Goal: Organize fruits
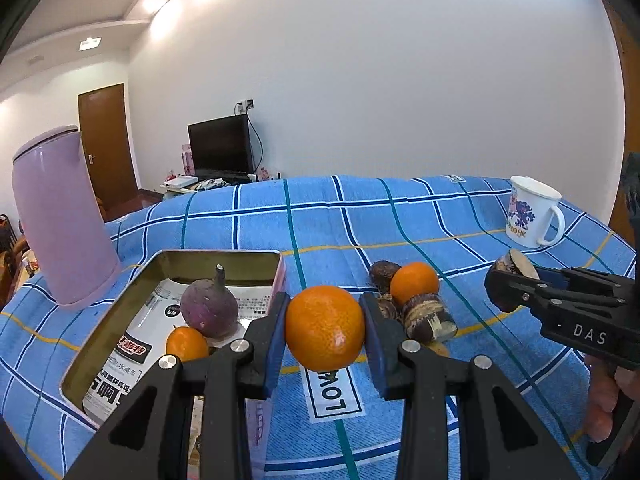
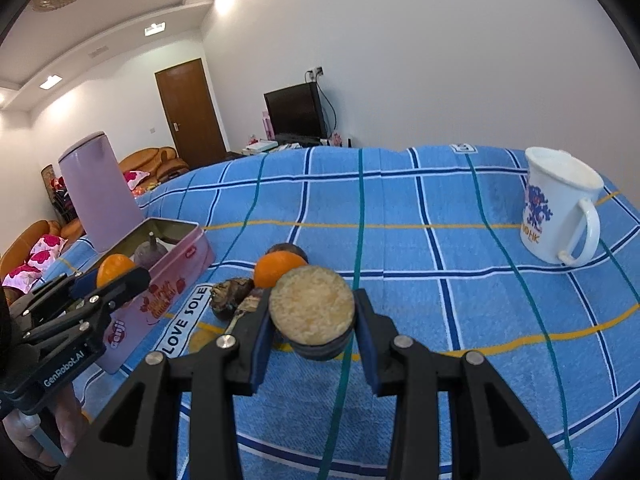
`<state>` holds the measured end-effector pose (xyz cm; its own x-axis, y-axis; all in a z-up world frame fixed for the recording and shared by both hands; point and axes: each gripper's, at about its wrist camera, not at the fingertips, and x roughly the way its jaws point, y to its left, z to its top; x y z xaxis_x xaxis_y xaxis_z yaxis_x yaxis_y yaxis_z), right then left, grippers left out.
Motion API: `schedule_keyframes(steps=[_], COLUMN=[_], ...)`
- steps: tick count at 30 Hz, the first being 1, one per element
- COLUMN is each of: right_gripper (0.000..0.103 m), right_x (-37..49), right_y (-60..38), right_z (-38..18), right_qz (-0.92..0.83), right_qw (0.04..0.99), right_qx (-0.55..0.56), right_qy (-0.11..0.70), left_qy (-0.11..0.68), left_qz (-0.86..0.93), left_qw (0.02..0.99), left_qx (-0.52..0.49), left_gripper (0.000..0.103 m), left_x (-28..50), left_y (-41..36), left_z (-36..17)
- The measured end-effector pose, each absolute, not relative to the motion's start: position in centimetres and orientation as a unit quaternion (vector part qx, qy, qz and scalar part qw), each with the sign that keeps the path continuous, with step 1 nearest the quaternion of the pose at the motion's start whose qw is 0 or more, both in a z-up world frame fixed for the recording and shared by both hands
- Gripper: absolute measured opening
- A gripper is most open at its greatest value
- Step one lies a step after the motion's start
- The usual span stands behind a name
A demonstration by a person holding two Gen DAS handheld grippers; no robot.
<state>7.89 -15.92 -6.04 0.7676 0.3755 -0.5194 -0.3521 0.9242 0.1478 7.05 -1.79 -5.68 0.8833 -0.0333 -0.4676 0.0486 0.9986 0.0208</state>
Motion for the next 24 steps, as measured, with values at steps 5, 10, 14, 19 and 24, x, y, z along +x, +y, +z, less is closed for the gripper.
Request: schedule_keyframes(steps=[5,10,14,19,24], right_gripper=[0.04,0.04,0.04,0.04,0.04], right_x=[7.4,7.0,6.7,6.4,6.0], right_y=[-15.9,-15.9,-15.8,-15.8,-15.9], right_z=[-5.8,-5.6,-5.5,-5.4,-5.2], right_qz=[0.192,0.189,0.186,0.181,0.175], right_qw=[0.944,0.949,0.951,0.955,0.959], right_qx=[0.017,0.012,0.008,0.006,0.005], right_qy=[0.267,0.254,0.245,0.236,0.224], left_qy=[0.235,0.229,0.223,0.216,0.208], left_qz=[-0.019,-0.017,-0.017,-0.016,-0.017], left_qw=[0.972,0.973,0.975,0.976,0.978], left_qx=[0.014,0.014,0.014,0.013,0.015], left_gripper=[0.037,0.037,0.037,0.037,0.037], left_x=[6.9,6.6,6.4,6.2,5.9], left_y=[-1.7,-1.7,-1.7,-1.7,-1.8], left_z=[-5.6,-5.5,-5.4,-5.4,-5.3])
